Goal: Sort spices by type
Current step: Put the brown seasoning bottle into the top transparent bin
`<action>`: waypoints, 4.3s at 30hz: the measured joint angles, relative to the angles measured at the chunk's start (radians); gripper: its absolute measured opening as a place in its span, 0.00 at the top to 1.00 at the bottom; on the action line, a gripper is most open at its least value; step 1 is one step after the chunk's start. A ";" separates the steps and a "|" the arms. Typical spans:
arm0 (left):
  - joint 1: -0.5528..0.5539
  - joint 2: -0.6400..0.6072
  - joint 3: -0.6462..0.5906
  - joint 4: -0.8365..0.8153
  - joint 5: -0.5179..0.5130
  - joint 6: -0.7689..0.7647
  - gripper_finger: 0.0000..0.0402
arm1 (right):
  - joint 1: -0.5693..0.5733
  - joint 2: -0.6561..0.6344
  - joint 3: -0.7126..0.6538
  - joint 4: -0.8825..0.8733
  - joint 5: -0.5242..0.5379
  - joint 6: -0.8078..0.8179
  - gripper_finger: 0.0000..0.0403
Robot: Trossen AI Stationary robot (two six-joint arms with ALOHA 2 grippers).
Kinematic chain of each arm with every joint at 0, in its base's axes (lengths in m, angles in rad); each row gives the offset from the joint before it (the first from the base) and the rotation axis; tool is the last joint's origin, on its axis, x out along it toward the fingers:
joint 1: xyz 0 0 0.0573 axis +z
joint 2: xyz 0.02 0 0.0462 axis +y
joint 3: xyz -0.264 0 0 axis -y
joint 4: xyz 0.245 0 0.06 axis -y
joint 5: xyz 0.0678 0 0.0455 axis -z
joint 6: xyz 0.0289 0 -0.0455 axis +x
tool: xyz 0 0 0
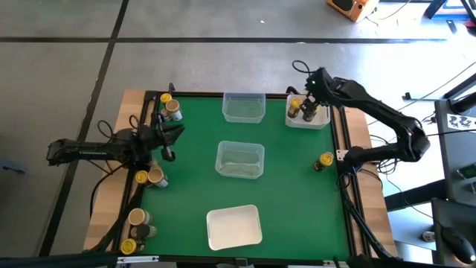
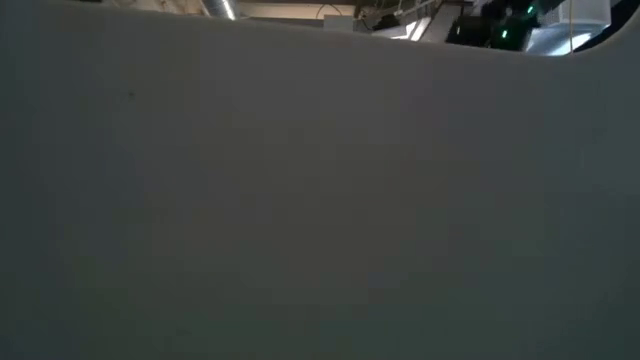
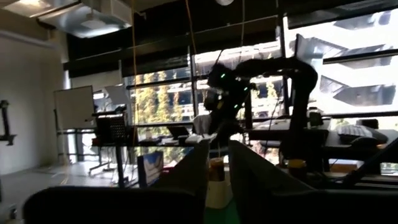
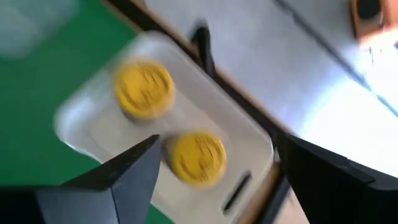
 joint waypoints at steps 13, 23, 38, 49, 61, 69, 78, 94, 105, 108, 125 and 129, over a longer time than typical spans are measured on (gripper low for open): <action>0.035 0.282 0.327 -0.483 -0.390 -0.150 0.33 | 0.162 -0.055 -0.014 0.617 -0.153 -0.180 0.21; 0.164 0.604 0.646 -0.971 -0.512 -0.450 0.31 | 0.162 -0.005 -0.034 0.873 -0.325 -0.237 0.21; 0.317 0.697 0.666 -1.039 -0.470 -0.742 0.32 | 0.162 0.091 -0.035 0.762 -0.368 -0.079 0.21; 0.508 0.893 0.881 -1.429 -0.365 -0.848 0.32 | 0.161 0.124 -0.034 0.795 -0.322 -0.079 0.21; 0.585 1.008 0.881 -1.422 -0.321 -0.868 0.32 | 0.161 0.124 -0.034 0.793 -0.322 -0.079 0.21; 0.613 1.031 0.881 -1.416 -0.322 -0.913 0.32 | 0.161 0.124 -0.034 0.787 -0.322 -0.079 0.21; 0.618 1.033 0.881 -1.414 -0.303 -0.953 0.32 | 0.161 0.124 -0.034 0.787 -0.322 -0.079 0.21; 0.617 1.016 0.881 -1.415 -0.283 -0.942 0.32 | 0.161 0.124 -0.034 0.787 -0.322 -0.079 0.21; 0.609 0.980 0.879 -1.395 -0.286 -0.864 0.32 | 0.161 0.124 -0.034 0.793 -0.322 -0.079 0.21; 0.619 0.979 0.879 -1.395 -0.285 -0.894 0.32 | 0.161 0.124 -0.034 0.793 -0.322 -0.079 0.21; 0.623 1.041 0.879 -1.395 -0.264 -0.910 0.10 | 0.161 0.124 -0.034 0.795 -0.322 -0.079 0.21; 0.623 1.073 0.879 -1.395 -0.278 -0.930 0.08 | 0.161 0.124 -0.034 0.795 -0.322 -0.079 0.21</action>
